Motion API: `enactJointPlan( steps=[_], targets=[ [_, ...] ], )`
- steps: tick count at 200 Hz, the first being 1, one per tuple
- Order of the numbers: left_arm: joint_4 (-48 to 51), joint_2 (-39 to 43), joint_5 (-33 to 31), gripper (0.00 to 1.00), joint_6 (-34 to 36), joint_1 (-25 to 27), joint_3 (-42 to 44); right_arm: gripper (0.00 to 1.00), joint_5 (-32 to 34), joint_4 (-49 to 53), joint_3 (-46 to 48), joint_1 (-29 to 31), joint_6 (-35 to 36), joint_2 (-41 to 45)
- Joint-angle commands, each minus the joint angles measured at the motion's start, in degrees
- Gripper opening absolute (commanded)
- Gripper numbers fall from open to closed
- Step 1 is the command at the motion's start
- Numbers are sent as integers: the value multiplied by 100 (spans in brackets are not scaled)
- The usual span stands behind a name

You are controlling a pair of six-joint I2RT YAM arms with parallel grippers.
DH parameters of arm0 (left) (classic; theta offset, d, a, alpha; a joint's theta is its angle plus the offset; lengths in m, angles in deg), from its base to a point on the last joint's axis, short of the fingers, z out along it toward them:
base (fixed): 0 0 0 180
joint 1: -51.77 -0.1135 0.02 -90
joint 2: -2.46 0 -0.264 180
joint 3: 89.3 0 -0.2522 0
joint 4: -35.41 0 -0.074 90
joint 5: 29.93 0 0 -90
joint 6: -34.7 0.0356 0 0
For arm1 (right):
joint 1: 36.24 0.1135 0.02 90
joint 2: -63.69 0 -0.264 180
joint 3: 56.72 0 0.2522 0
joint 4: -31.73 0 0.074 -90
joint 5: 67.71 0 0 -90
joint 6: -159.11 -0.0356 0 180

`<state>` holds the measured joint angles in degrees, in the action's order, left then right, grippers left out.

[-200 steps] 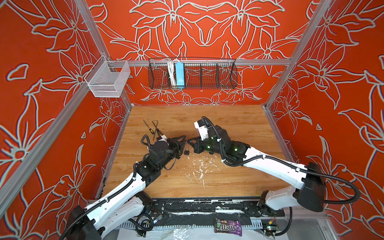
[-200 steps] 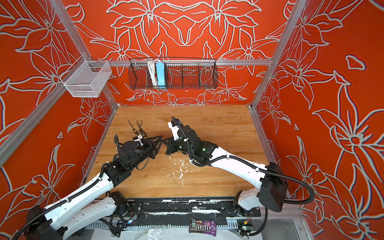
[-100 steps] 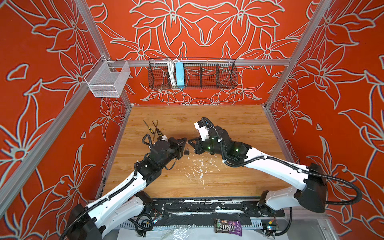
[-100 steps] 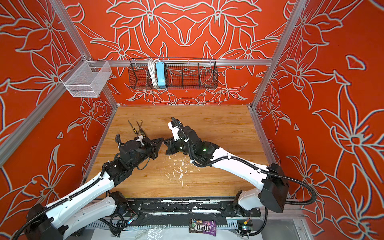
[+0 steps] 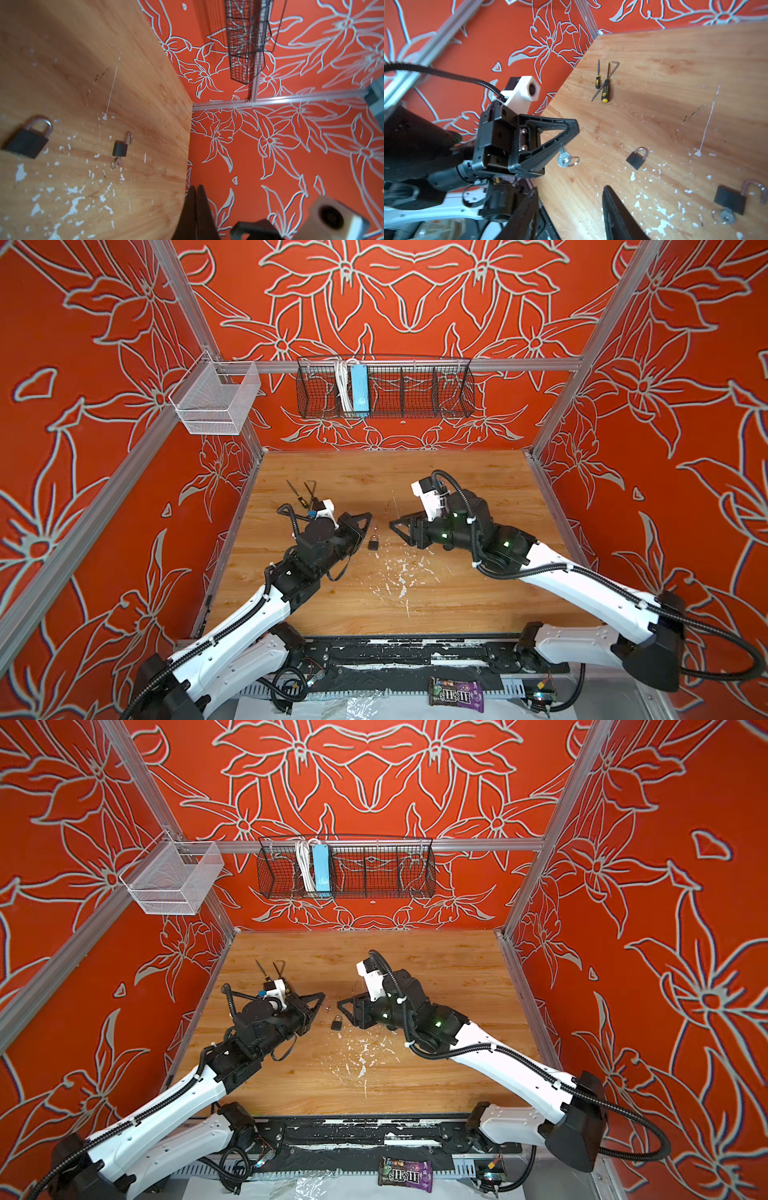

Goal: Unlock with the key

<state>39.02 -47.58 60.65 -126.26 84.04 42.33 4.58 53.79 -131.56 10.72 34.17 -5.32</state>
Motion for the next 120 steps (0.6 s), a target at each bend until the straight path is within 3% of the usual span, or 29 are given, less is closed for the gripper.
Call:
enactJointPlan(
  steps=[1, 48, 99, 120],
  targets=[
    [-842, -154, 584, 0, 1211, -54, -156, 51, -1461, -457, 256, -373, -790, 111],
    [-1313, -453, 979, 0, 1824, -54, -422, 54, -2012, -1147, 262, -629, -1041, -17],
    [-1732, -538, 1099, 0, 1831, -56, -452, 54, -2649, -2390, 382, -732, -1604, -452],
    [-1884, -560, 1091, 0, 1840, -54, -441, 51, -2736, -2421, 319, -762, -1648, -576]
  ],
)
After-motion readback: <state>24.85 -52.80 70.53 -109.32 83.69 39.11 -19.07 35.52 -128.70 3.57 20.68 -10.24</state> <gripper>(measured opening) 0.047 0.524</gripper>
